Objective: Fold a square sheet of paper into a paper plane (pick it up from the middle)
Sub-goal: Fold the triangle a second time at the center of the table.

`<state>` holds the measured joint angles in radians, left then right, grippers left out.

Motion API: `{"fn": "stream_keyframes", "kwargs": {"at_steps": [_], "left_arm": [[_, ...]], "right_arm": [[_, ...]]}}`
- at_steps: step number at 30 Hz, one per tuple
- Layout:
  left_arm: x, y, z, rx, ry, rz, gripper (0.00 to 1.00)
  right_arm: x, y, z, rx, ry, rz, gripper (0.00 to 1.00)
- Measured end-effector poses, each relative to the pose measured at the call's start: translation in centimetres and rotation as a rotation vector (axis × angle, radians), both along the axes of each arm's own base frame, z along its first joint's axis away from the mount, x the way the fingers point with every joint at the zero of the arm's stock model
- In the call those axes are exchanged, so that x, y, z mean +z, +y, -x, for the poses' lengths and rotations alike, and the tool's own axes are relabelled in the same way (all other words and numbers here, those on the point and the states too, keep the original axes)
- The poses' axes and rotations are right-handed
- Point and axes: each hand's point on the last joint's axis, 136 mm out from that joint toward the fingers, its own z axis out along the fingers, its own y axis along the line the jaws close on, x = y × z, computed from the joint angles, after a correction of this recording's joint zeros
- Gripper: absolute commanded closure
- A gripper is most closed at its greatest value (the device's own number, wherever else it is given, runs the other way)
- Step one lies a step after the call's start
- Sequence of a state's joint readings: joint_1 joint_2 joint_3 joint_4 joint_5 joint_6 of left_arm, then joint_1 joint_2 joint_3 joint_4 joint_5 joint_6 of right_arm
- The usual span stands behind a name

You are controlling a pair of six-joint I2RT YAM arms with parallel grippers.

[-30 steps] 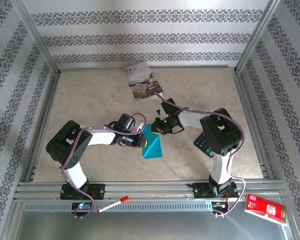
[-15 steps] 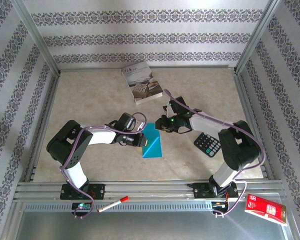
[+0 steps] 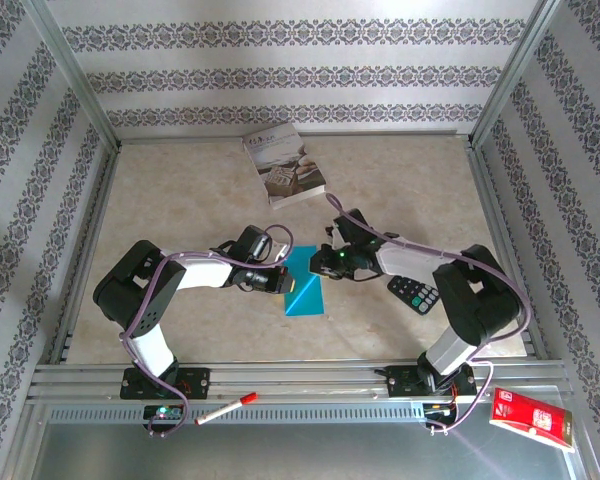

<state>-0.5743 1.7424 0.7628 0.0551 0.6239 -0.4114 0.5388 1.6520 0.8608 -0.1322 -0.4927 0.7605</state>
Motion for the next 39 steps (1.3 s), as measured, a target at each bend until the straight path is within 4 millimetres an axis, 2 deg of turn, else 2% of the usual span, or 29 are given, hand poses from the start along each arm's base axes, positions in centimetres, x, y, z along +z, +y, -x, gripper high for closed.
{"fn": "stream_keyframes", "kwargs": {"at_steps": [4, 8, 13, 39], "left_arm": [[0.0, 0.0, 0.0, 0.0, 0.0, 0.0, 1.0], [0.0, 0.0, 0.0, 0.0, 0.003, -0.002, 1.0], [0.1, 0.0, 0.0, 0.001, 0.007, -0.011, 1.0], [0.4, -0.1, -0.4, 0.006, 0.02, -0.043, 1.0]], "right_arm": [[0.0, 1.2, -3.1, -0.005, -0.031, -0.008, 0.82], [-1.4, 1.3, -5.0, -0.003, -0.029, 0.009, 0.83], [-3.8, 0.9, -4.9, 0.011, 0.008, 0.043, 0.84], [-3.9, 1.0, -5.1, 0.041, -0.012, 0.042, 0.87]]}}
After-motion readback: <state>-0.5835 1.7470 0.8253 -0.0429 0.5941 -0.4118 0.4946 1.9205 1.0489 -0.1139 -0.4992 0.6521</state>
